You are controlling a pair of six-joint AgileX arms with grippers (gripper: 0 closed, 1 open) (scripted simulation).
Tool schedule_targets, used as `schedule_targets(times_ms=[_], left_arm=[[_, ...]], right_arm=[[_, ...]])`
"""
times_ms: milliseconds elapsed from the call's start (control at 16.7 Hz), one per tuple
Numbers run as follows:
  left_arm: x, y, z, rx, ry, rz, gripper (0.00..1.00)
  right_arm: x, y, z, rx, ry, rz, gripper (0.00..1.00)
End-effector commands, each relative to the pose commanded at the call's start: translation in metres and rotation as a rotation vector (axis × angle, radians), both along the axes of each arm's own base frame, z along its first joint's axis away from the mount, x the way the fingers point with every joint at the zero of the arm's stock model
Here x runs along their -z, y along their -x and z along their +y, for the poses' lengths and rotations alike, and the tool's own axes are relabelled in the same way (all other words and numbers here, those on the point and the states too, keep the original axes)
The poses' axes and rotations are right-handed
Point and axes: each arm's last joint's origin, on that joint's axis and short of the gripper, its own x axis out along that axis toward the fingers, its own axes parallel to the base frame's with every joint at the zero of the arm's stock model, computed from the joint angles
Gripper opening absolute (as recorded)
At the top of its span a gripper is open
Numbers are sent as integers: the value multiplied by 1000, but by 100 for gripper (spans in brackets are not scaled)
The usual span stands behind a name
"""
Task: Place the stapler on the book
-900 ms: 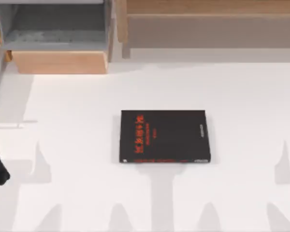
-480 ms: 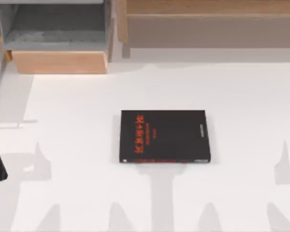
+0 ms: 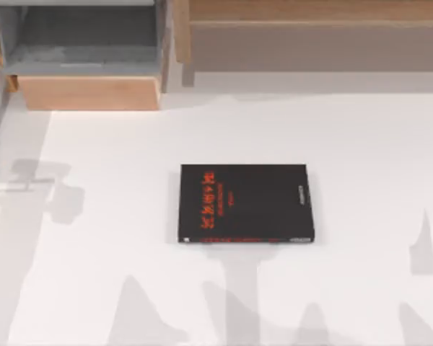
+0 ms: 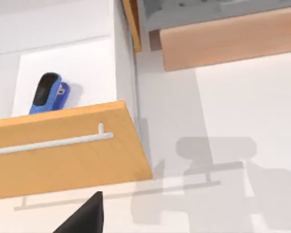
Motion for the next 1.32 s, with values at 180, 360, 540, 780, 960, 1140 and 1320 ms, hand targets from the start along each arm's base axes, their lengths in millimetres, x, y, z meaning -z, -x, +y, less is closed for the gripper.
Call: schedule_targets(times_ms=[180, 360, 540, 780, 960, 1140, 1320], left_arm=[[-27, -43, 6, 25, -58, 175, 100], [-38, -87, 16, 47, -90, 336, 100], [-42, -132, 29, 63, -93, 467, 100], [-33, -194, 58, 75, -59, 605, 100], [-15, -237, 86, 79, -20, 682, 100], [11, -268, 127, 58, 11, 738, 100], [47, -287, 170, 36, 29, 788, 100]], right_arm=[[0, 0, 0, 0, 0, 0, 100], [0, 0, 0, 0, 0, 0, 100], [0, 0, 0, 0, 0, 0, 100], [0, 0, 0, 0, 0, 0, 100], [0, 0, 0, 0, 0, 0, 100], [0, 0, 0, 0, 0, 0, 100], [0, 0, 0, 0, 0, 0, 100]])
